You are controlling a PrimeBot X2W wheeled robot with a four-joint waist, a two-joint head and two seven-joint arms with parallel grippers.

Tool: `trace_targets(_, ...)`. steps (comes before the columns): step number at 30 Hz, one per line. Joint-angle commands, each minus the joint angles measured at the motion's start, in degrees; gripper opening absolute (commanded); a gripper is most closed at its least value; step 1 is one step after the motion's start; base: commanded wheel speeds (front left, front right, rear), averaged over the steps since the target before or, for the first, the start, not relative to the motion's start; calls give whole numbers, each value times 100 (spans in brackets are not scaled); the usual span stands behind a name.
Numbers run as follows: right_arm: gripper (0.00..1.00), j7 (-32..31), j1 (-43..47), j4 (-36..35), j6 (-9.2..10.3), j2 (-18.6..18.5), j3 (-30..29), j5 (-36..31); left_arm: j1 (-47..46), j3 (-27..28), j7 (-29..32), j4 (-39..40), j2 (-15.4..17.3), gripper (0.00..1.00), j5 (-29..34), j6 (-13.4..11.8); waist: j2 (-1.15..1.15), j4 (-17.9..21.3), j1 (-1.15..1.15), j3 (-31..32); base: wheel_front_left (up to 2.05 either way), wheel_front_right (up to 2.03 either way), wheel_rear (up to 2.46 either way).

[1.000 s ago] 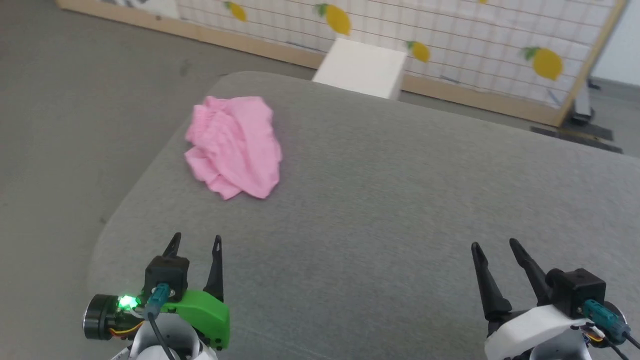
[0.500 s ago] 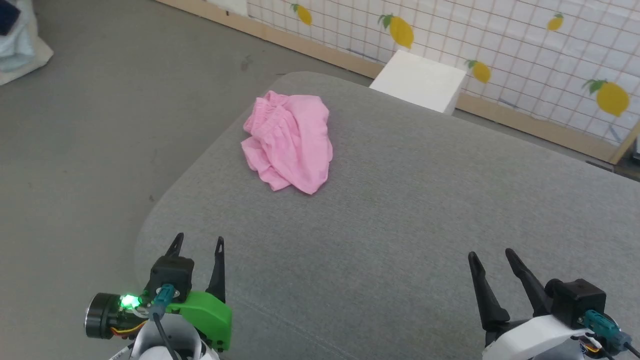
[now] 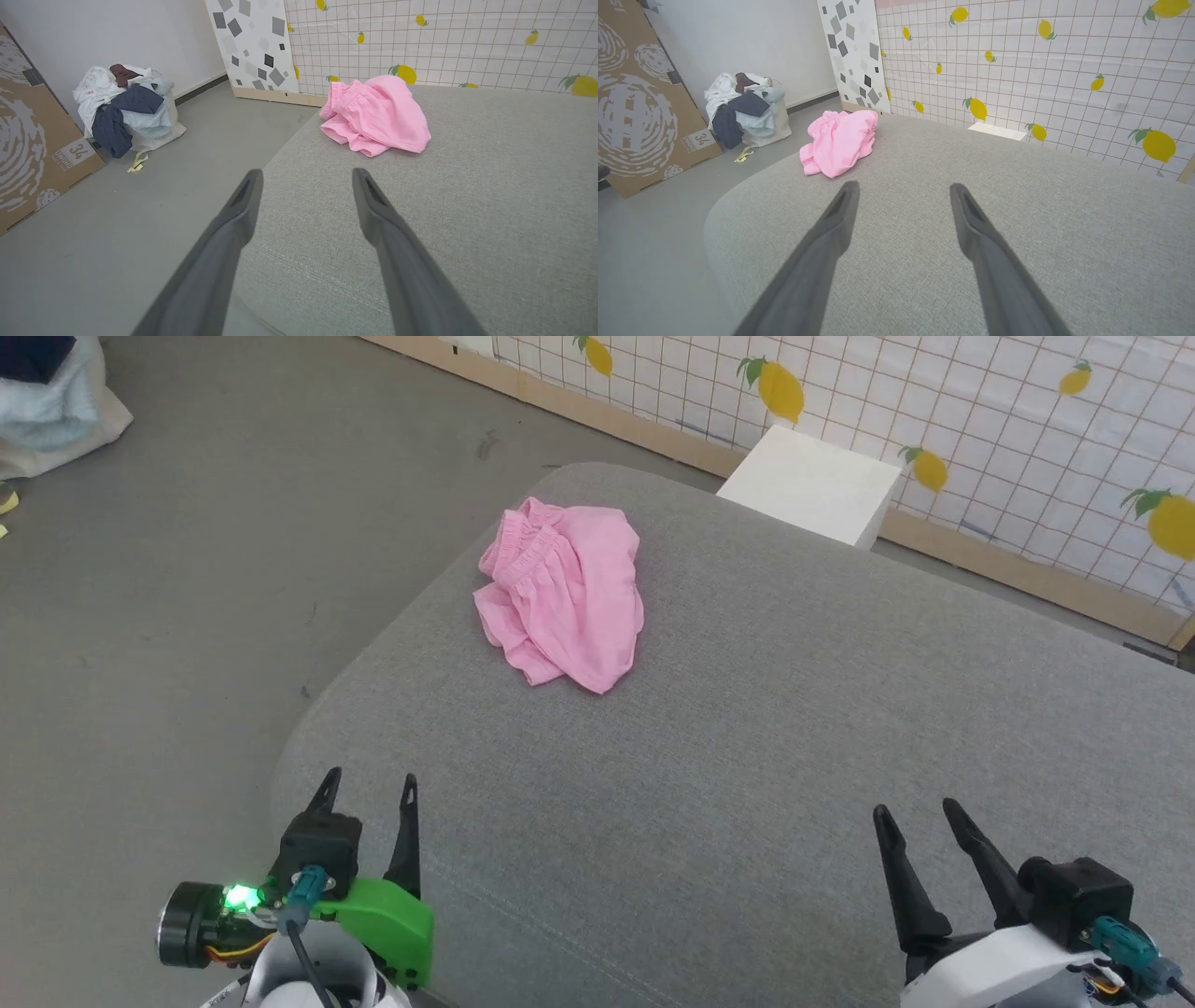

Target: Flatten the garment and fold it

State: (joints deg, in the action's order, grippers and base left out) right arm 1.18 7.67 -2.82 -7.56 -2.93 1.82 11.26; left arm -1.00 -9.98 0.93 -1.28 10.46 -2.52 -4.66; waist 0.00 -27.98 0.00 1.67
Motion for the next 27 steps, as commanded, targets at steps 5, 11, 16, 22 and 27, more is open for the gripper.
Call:
trace_targets(5, 100, 6, 67, -1, 8, 5, -36, -14, -61, -25, -8, 53, 10, 100, -32, -71, 0, 23, 0, -25, 0, 0, 0)
trace_targets(11, 100, 6, 57, 10, 8, 5, -71, -46, -54, -50, 34, 96, 59, 100, -76, -41, 0, 77, 0, -98, 0, 0, 0)
trace_targets(16, 100, -83, -75, -143, 8, 5, -87, -206, -284, -30, 68, 149, 190, 100, -178, 126, 0, 255, 0, -412, 0, 0, 0)
trace_targets(22, 100, -287, -321, -554, 8, 5, -177, -479, -1025, 66, 185, 11, 518, 100, -519, 679, 0, 646, 0, -1137, 0, 0, 0)
trace_targets(27, 100, -465, -495, -931, 8, 5, -236, -725, -1995, 50, 480, -407, 902, 100, -829, 1062, 0, 1007, 0, -1868, 0, 0, 0)
